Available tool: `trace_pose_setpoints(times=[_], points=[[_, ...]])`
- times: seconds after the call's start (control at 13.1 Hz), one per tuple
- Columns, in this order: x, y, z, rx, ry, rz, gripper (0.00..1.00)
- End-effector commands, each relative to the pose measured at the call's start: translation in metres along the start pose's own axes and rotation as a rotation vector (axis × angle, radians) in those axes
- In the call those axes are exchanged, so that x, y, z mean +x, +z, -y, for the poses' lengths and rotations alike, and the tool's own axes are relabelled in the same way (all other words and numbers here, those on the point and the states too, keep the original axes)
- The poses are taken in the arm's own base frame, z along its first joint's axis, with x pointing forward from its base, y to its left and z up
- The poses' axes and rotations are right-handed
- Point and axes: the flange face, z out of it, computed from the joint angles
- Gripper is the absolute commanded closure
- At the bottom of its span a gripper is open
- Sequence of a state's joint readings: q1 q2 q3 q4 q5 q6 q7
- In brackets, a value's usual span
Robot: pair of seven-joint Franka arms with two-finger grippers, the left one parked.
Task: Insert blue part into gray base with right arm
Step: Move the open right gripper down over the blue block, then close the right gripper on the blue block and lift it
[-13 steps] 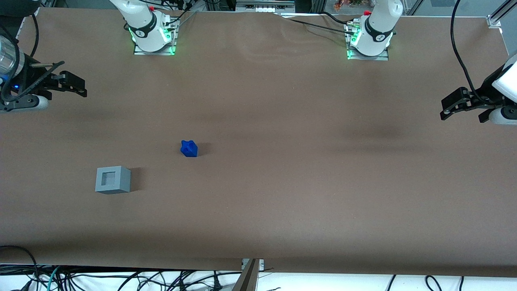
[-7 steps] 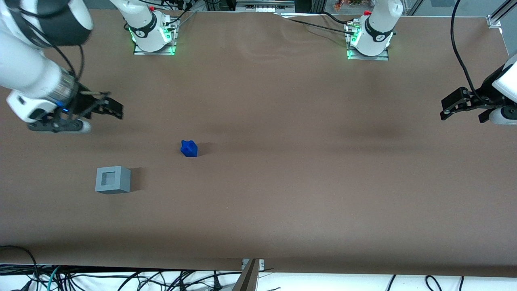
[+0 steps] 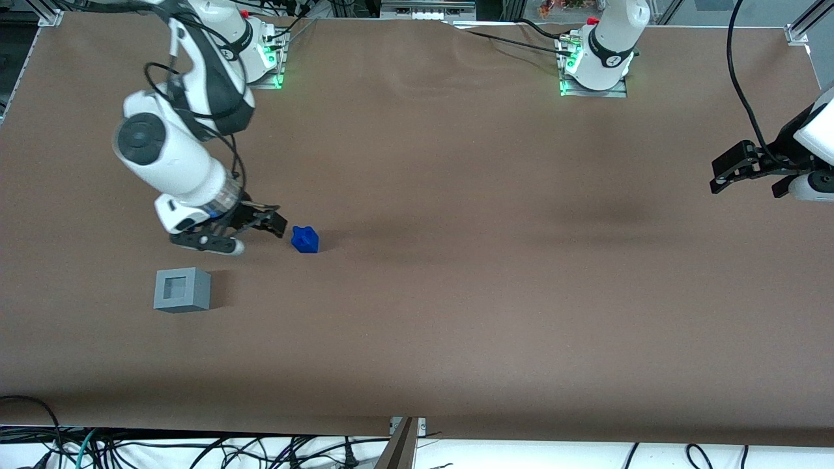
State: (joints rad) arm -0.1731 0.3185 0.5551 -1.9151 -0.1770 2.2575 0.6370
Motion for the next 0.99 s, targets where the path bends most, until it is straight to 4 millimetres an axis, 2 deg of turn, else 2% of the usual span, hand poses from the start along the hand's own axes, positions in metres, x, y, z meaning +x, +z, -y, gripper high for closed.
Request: trace_pose_setpoints(times=[0.0, 0.15, 0.31, 0.61, 0.92], points=[[-0.010, 0.031, 0.014, 0.000, -0.008, -0.041, 0.01], [-0.024, 0.058, 0.032, 0.003, -0.044, -0.074, 0.01], [-0.028, 0.074, 0.033, -0.010, -0.081, -0.086, 0.01], [-0.037, 0.093, 0.031, 0.009, -0.092, -0.075, 0.01], [-0.051, 0.114, 0.019, 0.013, -0.091, -0.057, 0.01]])
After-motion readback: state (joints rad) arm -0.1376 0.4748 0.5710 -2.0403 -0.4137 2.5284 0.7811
